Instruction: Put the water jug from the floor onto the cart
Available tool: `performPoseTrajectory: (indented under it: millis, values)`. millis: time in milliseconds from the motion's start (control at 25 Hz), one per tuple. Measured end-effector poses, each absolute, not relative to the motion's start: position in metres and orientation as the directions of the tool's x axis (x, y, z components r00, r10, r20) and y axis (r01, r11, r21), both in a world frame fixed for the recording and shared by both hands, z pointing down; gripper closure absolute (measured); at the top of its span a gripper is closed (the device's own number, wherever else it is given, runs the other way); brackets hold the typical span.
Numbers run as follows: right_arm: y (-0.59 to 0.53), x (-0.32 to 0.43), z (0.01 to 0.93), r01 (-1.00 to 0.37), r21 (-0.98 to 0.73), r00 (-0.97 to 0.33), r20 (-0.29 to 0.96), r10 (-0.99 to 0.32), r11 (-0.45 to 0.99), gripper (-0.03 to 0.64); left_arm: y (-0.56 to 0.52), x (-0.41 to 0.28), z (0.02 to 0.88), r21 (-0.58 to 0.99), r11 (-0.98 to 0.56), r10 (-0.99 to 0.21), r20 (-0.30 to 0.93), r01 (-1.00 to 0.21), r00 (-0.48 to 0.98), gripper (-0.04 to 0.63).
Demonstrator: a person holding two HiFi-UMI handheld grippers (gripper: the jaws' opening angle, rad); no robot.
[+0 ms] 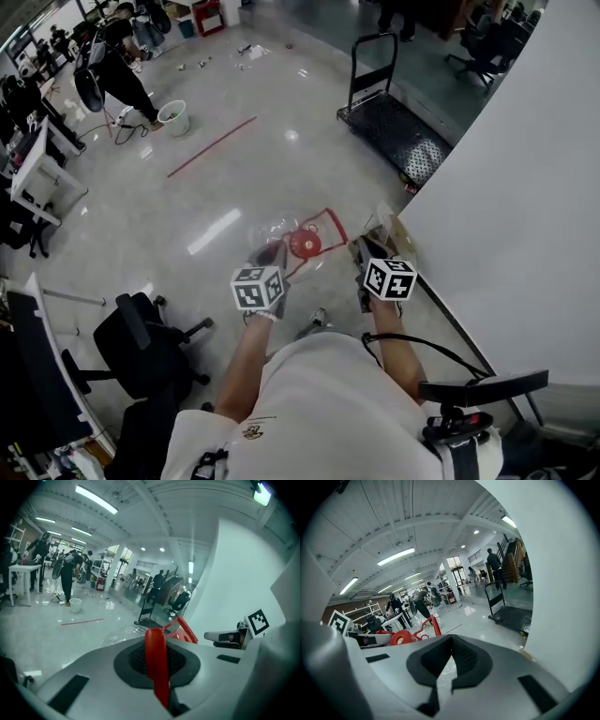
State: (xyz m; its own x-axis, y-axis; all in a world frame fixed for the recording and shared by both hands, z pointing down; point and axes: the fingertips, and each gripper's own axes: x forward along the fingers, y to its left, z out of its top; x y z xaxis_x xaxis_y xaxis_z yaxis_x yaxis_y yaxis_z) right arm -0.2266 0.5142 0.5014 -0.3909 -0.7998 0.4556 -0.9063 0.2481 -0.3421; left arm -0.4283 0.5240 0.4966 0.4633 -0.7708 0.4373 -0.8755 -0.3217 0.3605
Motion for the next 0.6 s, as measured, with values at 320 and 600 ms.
performPoseTrajectory:
  millis: [320, 600]
  values:
    - [0.451, -0.208, 0.504, -0.913, -0.344, -0.368, 0.463, -0.807, 0.219, 0.601, 0.438, -0.408, 0.485, 0.37, -0.353, -0.76, 0.422, -0.859, 0.494, 0.592]
    - [0.397, -0.199, 0.519, -0.92, -0.353, -0.331, 0.471, -0.818, 0.17, 0.601, 0.37, -0.397, 0.502, 0.403, -0.373, -0.722, 0.44, -0.836, 0.534, 0.592]
